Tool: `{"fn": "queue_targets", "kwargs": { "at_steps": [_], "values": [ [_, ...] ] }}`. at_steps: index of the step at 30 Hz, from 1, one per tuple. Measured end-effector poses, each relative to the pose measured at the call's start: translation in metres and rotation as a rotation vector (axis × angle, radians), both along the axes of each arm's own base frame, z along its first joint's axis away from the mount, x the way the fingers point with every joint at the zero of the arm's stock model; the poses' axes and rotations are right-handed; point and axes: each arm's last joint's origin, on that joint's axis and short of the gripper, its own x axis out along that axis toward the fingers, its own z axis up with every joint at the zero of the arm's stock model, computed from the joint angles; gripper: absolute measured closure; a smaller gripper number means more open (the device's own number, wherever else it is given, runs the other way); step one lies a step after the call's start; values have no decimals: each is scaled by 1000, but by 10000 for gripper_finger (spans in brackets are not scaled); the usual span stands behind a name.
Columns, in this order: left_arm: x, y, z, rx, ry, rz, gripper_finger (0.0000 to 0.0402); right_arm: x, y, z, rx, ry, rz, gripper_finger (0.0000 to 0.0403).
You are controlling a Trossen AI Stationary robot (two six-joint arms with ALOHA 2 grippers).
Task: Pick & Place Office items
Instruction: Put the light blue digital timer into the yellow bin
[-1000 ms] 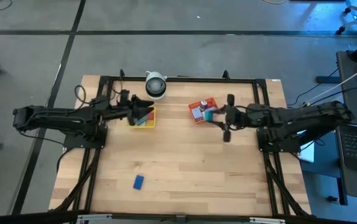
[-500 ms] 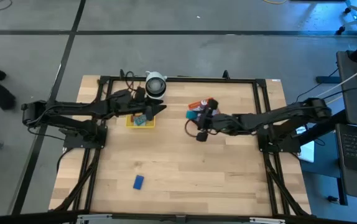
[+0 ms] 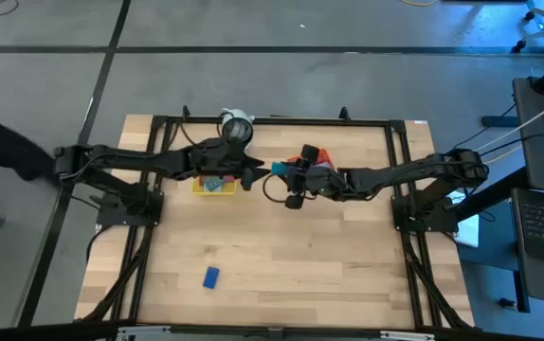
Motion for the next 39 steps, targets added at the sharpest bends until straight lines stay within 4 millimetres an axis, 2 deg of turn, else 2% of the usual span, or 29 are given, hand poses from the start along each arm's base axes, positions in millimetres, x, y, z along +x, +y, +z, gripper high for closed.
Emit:
{"fn": "queue_targets", "kwargs": {
  "at_steps": [9, 17, 28, 39],
  "values": [
    [18, 2, 4, -4, 30, -24, 148, 0, -6, 0, 12, 4, 5, 249],
    [28, 4, -3, -42, 53, -10, 152, 1, -8, 0, 31, -4, 30, 249],
    [30, 4, -4, -53, 41, -10, 231, 2, -8, 0, 53, -14, 50, 249],
    [31, 4, -4, -46, 36, -25, 279, 7, -6, -10, 70, 10, 84, 249]
  ]
}}
